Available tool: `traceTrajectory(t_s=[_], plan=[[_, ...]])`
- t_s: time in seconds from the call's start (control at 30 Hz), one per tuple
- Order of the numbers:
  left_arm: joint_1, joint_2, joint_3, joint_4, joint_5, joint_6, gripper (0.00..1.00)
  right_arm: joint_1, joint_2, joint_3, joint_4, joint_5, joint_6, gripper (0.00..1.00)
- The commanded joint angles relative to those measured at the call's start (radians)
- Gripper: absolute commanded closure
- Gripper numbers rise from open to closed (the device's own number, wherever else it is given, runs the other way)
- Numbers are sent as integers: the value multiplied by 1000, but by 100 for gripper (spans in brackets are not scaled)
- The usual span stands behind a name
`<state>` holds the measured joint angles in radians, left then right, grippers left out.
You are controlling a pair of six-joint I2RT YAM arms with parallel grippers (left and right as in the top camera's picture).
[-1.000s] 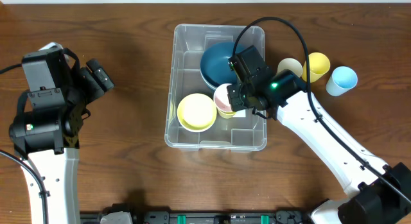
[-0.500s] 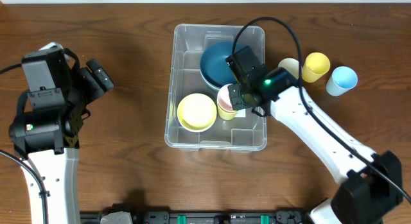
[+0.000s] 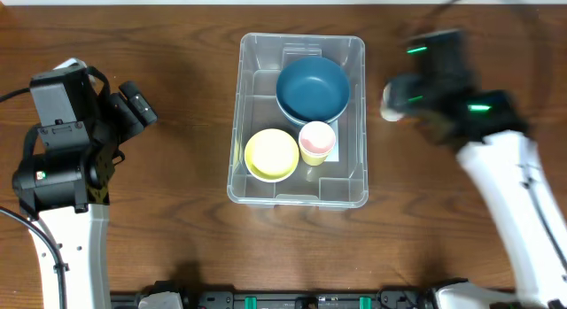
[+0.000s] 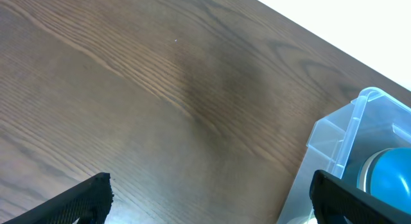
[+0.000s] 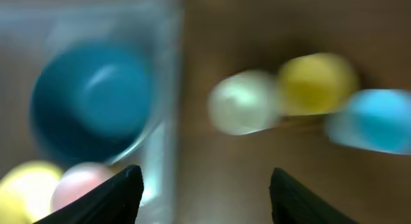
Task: Pack container
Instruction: 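Place the pink cup into the yellow cup in the bin, then grasp the light blue cup with the right gripper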
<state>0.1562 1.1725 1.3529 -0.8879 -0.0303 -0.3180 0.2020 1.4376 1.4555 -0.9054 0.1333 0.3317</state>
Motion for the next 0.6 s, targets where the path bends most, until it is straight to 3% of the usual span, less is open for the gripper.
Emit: traceTrajectory(t_s=[0.0,0.23,0.57], plan=[[5,-3,17,-2,-8,-2,2,-199,-7,8,-14,-7,4,35],[5,-3,17,-2,-8,-2,2,-543,137,8,-10,-170,4,36],[5,-3,17,-2,-8,-2,2,-597,431,8,82,-295,3,34]])
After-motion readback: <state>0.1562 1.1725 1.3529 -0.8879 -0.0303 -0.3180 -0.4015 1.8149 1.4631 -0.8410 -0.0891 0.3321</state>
